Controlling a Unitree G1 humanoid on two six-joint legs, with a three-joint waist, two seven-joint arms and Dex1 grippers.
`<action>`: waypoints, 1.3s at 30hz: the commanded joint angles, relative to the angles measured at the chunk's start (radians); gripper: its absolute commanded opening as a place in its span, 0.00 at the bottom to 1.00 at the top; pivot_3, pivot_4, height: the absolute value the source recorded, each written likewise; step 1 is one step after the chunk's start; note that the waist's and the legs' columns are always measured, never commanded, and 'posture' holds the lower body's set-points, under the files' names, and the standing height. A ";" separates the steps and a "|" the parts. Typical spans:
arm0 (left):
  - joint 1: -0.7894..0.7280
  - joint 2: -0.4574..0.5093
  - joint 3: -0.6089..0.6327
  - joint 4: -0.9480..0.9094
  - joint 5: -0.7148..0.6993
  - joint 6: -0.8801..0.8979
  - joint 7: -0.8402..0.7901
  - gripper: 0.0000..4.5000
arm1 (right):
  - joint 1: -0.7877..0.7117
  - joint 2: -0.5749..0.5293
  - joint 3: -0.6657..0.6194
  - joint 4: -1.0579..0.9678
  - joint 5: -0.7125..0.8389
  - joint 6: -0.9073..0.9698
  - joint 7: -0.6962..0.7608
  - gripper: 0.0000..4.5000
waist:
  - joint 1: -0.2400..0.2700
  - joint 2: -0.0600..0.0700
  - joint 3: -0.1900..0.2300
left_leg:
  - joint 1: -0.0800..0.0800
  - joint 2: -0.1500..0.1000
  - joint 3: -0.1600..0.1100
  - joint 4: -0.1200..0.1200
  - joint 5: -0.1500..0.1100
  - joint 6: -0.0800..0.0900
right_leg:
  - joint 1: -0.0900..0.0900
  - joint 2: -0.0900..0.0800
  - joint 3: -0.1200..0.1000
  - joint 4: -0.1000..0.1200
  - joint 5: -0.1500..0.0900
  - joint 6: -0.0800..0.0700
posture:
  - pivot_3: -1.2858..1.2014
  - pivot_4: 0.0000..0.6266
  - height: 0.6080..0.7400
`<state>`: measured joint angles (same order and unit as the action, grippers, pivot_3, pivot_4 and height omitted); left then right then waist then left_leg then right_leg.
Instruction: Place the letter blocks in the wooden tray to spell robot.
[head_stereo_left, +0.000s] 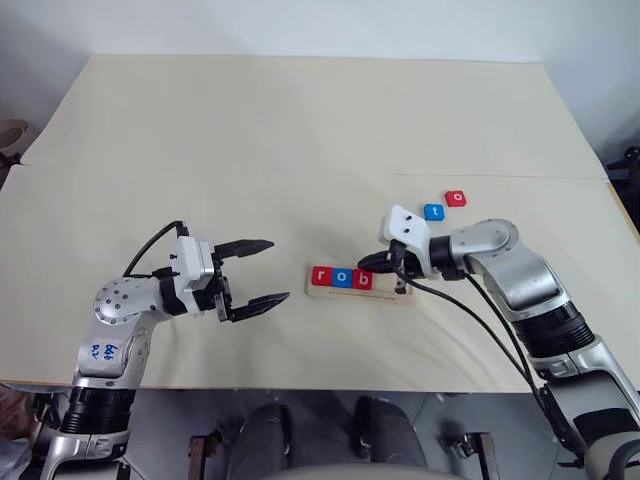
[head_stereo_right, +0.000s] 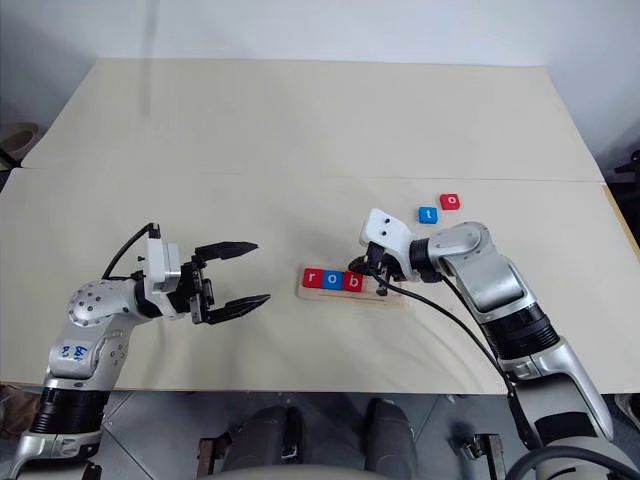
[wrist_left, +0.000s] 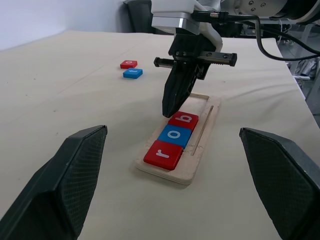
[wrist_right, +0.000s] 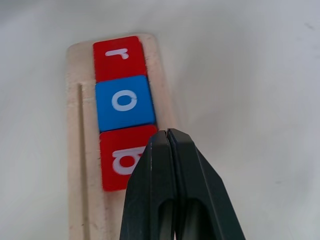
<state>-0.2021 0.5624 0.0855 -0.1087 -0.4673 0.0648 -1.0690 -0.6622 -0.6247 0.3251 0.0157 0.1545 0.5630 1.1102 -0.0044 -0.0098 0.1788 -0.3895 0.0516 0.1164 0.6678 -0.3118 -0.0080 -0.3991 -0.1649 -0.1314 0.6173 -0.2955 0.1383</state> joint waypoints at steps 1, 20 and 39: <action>0.014 0.002 0.010 -0.034 -0.012 -0.004 0.008 1.00 | 0.000 -0.011 0.006 -0.038 -0.006 -0.012 0.016 0.01 | 0.000 0.000 0.000 | 0.000 0.000 0.000 0.000 0.000 0.000 | 0.000 0.000 0.000 0.000 0.000 0.000 | 0.52 0.24 1.00; -0.032 0.008 0.017 0.073 -0.018 -0.010 -0.044 1.00 | 0.642 -0.088 -0.742 -0.134 0.225 -0.420 -0.045 0.52 | 0.028 0.000 0.000 | 0.000 0.000 0.001 -0.001 0.000 0.000 | 0.001 0.000 0.000 -0.003 0.000 0.000 | 0.52 0.24 1.00; -0.156 -0.017 -0.004 0.230 0.014 -0.053 -0.086 1.00 | 0.796 -0.020 -0.841 -0.214 0.279 -0.387 -0.294 1.00 | 0.000 0.001 -0.001 | 0.005 0.000 0.001 -0.002 0.000 0.000 | 0.004 0.000 0.002 -0.001 0.001 0.001 | 0.52 0.24 1.00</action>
<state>-0.3475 0.5462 0.0765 0.1228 -0.4583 0.0313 -1.1504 0.1641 -0.6042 -0.5248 -0.1638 0.4191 0.1224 0.8402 -0.0047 -0.0084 0.1777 -0.3851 0.0514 0.1169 0.6663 -0.3119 -0.0078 -0.3956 -0.1645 -0.1292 0.6161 -0.2949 0.1392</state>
